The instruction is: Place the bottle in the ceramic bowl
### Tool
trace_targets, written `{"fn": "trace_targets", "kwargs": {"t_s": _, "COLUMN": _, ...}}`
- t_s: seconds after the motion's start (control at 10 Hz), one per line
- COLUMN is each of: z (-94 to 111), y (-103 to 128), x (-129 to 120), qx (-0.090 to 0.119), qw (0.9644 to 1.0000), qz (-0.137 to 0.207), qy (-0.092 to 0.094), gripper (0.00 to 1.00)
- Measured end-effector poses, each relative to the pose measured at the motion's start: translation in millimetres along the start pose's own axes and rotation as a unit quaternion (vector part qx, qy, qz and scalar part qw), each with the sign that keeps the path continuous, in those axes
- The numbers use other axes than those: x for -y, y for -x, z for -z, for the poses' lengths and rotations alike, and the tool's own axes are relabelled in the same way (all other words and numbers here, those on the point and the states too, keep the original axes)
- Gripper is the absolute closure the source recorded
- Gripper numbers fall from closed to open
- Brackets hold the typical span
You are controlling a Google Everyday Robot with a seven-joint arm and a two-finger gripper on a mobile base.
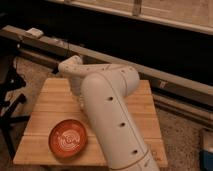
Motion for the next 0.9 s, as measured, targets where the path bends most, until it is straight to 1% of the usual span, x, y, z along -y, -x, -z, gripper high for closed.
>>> {"fn": "trace_targets", "kwargs": {"t_s": 0.2, "z": 28.9, "y": -19.4, "x": -13.9, "qx": 0.028, "qw": 0.9996, "qz": 0.004, "qy": 0.0, "gripper": 0.95}}
{"fn": "trace_targets", "kwargs": {"t_s": 0.3, "z": 37.1, "y": -28.8, "x": -20.3, "qx": 0.035, "qw": 0.9994, "qz": 0.007, "qy": 0.0, "gripper": 0.99}}
{"fn": "trace_targets", "kwargs": {"t_s": 0.4, "z": 46.3, "y": -44.6, "x": -32.4, "qx": 0.045, "qw": 0.9989, "qz": 0.014, "qy": -0.003, "gripper": 1.0}}
{"fn": "trace_targets", "kwargs": {"t_s": 0.6, "z": 55.7, "y": -77.3, "x": -63.8, "qx": 0.06, "qw": 0.9978, "qz": 0.029, "qy": -0.002, "gripper": 1.0}}
{"fn": "trace_targets", "kwargs": {"t_s": 0.7, "z": 58.2, "y": -95.3, "x": -73.2, "qx": 0.066, "qw": 0.9972, "qz": 0.034, "qy": -0.004, "gripper": 1.0}}
{"fn": "trace_targets", "kwargs": {"t_s": 0.8, "z": 59.3, "y": -110.4, "x": -82.4, "qx": 0.071, "qw": 0.9966, "qz": 0.041, "qy": -0.003, "gripper": 1.0}}
{"fn": "trace_targets", "kwargs": {"t_s": 0.9, "z": 60.1, "y": -130.7, "x": -93.6, "qx": 0.077, "qw": 0.9957, "qz": 0.052, "qy": -0.001, "gripper": 1.0}}
